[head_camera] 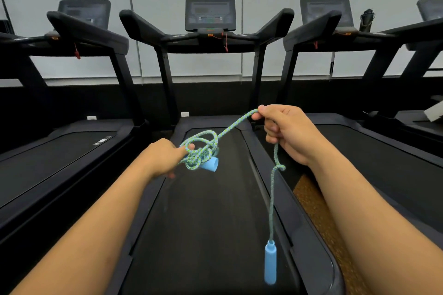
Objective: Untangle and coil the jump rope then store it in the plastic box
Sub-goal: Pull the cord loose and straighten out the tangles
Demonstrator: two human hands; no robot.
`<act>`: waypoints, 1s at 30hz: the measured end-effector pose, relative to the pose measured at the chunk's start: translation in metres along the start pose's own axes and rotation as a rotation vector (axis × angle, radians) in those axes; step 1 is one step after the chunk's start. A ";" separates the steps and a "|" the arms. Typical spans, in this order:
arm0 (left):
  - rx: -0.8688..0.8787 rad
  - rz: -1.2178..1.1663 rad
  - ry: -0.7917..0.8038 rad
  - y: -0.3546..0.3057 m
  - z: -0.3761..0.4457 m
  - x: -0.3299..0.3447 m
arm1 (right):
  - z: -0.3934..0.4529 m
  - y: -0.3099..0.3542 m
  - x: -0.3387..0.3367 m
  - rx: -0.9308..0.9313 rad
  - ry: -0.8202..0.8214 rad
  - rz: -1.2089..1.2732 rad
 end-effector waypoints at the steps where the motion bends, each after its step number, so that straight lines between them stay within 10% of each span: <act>1: -0.003 0.024 0.001 0.001 -0.001 0.001 | 0.000 0.001 0.002 -0.001 0.005 -0.006; 7: -0.050 -0.006 -0.078 0.017 0.007 -0.007 | 0.000 0.004 0.005 -0.006 0.035 -0.070; 14: -0.210 -0.712 -0.097 0.042 0.009 -0.021 | 0.005 -0.002 -0.021 0.016 -0.063 -0.127; 24: -0.387 -1.052 -0.505 0.109 0.004 -0.067 | 0.002 0.000 -0.120 0.000 -0.550 0.142; 30: -0.377 -1.208 -0.672 0.116 -0.006 -0.079 | 0.003 -0.011 -0.135 0.011 -0.557 0.088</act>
Point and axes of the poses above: each hand's wrist, its own z-axis towards the middle knuckle, its own x-axis out of the palm, y = z × x, the point moved 8 cm from there along z, towards the middle knuckle, and after that the axes turned 6 degrees about z, right-handed, at the moved point
